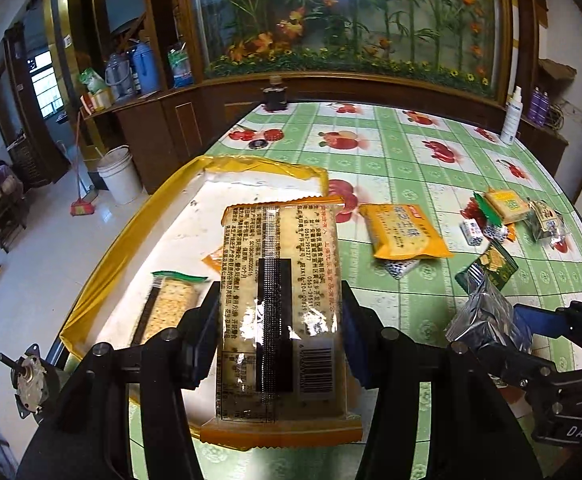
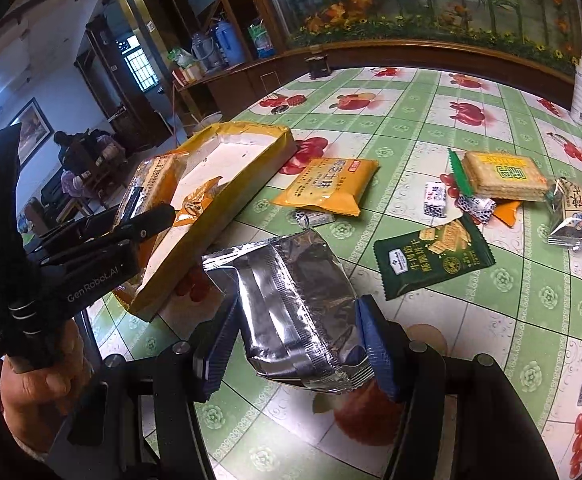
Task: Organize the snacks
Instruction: 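Carry both packs into the yellow tray and open both tools to release them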
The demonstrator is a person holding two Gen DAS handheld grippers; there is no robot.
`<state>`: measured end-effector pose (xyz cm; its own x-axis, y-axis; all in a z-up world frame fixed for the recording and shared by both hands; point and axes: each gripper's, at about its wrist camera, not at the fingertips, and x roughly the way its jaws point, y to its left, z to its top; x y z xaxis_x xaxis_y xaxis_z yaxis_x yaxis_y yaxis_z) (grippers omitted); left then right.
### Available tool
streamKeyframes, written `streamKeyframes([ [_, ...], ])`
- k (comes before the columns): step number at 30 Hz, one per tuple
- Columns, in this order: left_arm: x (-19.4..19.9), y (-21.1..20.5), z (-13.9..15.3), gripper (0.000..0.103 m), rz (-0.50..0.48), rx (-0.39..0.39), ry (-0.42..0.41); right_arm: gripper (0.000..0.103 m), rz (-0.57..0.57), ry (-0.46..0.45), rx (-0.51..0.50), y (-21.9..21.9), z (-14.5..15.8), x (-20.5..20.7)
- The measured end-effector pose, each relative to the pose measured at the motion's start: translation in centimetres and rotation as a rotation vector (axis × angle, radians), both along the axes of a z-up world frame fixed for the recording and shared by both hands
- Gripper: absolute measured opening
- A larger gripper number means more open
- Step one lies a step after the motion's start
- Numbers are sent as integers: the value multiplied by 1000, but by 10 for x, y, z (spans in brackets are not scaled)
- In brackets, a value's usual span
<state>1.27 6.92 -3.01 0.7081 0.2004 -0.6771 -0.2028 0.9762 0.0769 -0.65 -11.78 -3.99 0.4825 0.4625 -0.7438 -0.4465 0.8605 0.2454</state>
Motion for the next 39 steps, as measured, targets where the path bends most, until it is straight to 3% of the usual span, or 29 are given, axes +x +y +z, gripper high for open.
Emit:
streamKeyframes([
  [16,-4,67,-9,52,138,-18,13,60,140,-3,21,88,3,20],
  [29,6,94,-19,52,190,-24,45,60,132,5,132,145,12,73],
  [39,14,103,-29,52,200,-24,77,60,102,41,119,183,-13,115],
])
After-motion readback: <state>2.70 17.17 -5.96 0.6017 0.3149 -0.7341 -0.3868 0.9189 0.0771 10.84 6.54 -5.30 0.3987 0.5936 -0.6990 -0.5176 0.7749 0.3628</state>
